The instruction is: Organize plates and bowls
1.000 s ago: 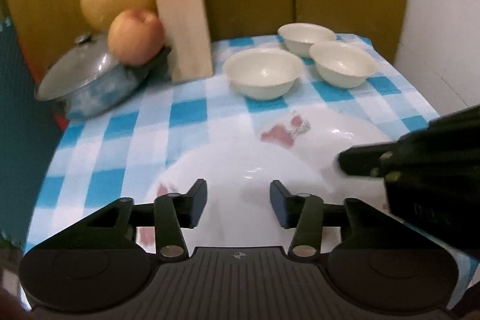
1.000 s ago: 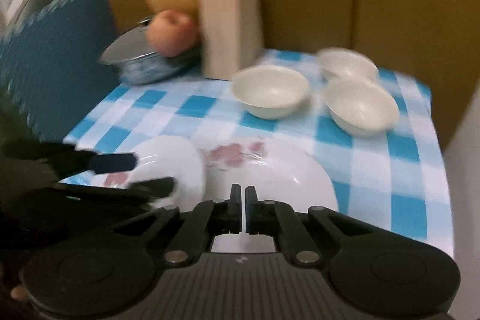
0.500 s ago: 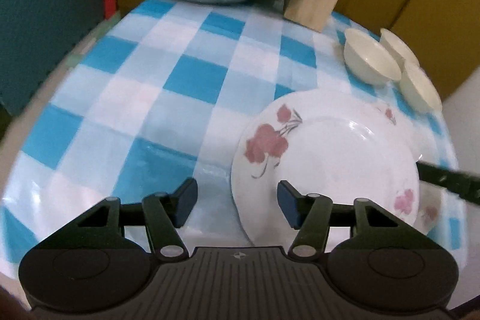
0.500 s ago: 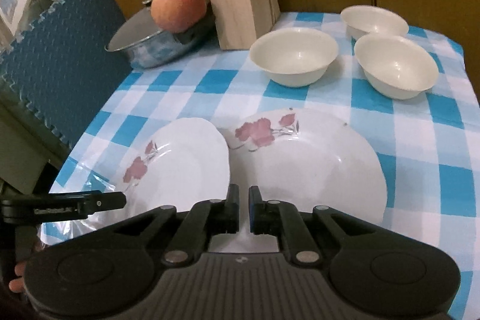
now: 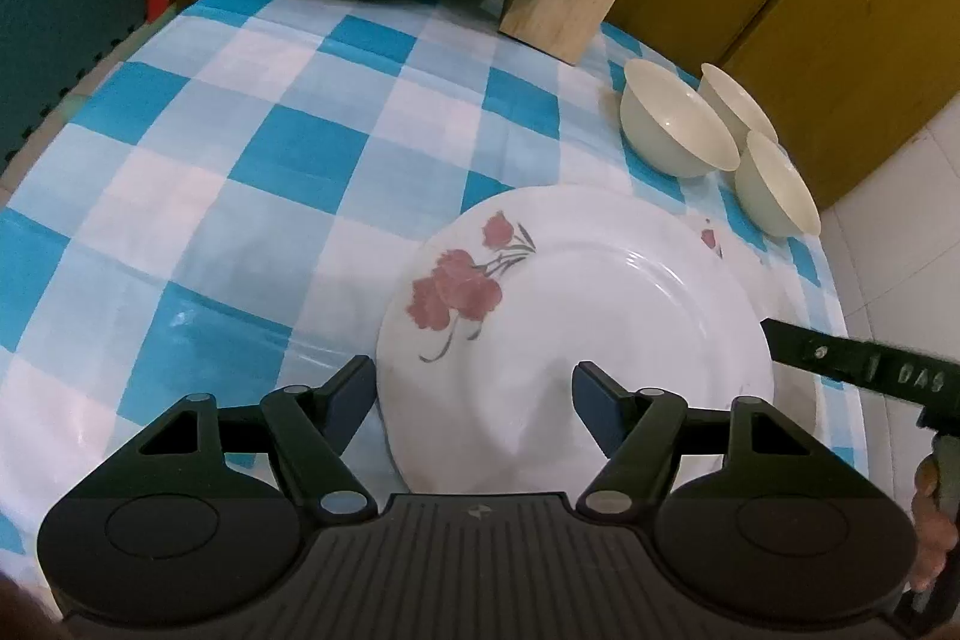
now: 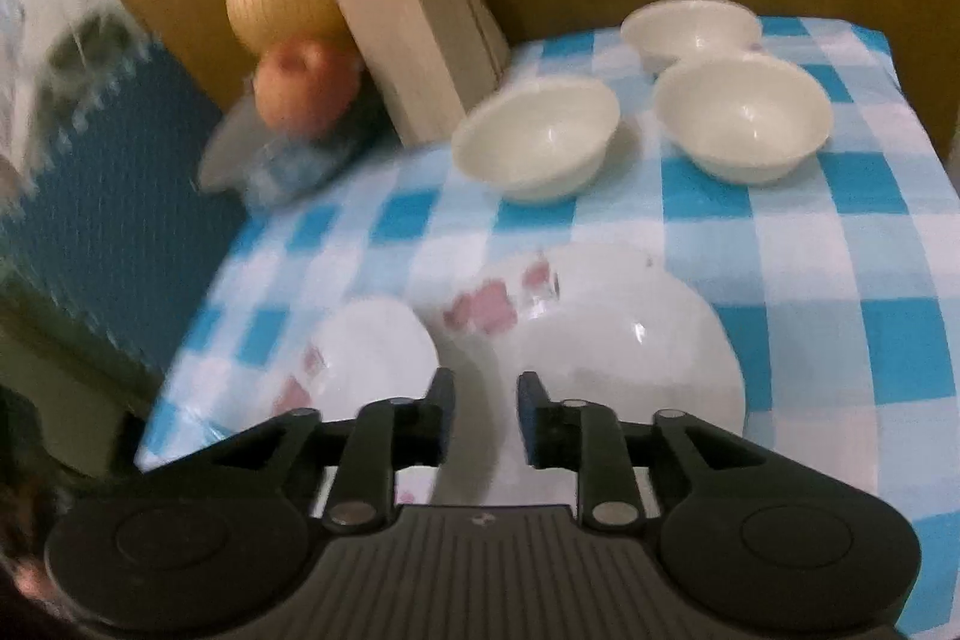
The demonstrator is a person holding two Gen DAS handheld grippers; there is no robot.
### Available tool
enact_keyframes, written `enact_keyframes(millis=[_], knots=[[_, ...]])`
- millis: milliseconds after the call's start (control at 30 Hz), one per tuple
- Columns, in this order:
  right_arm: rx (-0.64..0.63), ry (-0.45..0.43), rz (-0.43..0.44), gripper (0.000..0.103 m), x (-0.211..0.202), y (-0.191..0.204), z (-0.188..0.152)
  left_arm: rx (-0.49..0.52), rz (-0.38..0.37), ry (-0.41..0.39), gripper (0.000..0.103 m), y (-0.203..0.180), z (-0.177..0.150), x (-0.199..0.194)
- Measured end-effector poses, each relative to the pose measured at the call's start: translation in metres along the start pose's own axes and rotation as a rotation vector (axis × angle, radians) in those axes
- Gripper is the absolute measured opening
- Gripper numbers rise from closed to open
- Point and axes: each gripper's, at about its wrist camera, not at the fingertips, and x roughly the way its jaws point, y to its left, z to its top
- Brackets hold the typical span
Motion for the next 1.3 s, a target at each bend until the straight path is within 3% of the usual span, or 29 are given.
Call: enact_keyframes(millis=[67, 167, 200, 233, 300, 733, 967, 1300], knots=[[-0.010, -0.007, 0.013, 0.031, 0.001, 0.003, 0.001, -0.008, -0.015, -0.004, 0.077, 0.002, -0.001, -0.003], [-0.028, 0.061, 0.025, 0.030, 0.017, 0.010, -0.006, -0.047, -0.042, -0.002, 0.077, 0.005, 0.003, -0.002], [-0.033, 0.087, 0.027, 0.021, 0.022, 0.012, -0.008, -0.051, -0.055, 0.001, 0.077, 0.005, 0.003, -0.001], [-0.033, 0.113, 0.022, 0.019, 0.026, 0.013, -0.009, -0.057, -0.072, 0.004, 0.077, 0.004, 0.003, 0.000], [-0.034, 0.115, -0.008, 0.018, 0.027, 0.012, -0.010, -0.061, -0.107, 0.015, 0.077, 0.001, 0.003, 0.003], [0.029, 0.056, -0.001, 0.013, 0.001, -0.015, 0.005, -0.028, -0.135, 0.042, 0.078, -0.030, 0.014, 0.022], [0.038, 0.067, -0.007, 0.014, -0.002, -0.028, 0.007, 0.029, -0.124, 0.019, 0.080, -0.052, 0.018, 0.027], [0.071, 0.123, 0.020, 0.015, -0.001, -0.048, 0.011, -0.004, -0.155, 0.025, 0.080, -0.059, 0.022, 0.032]])
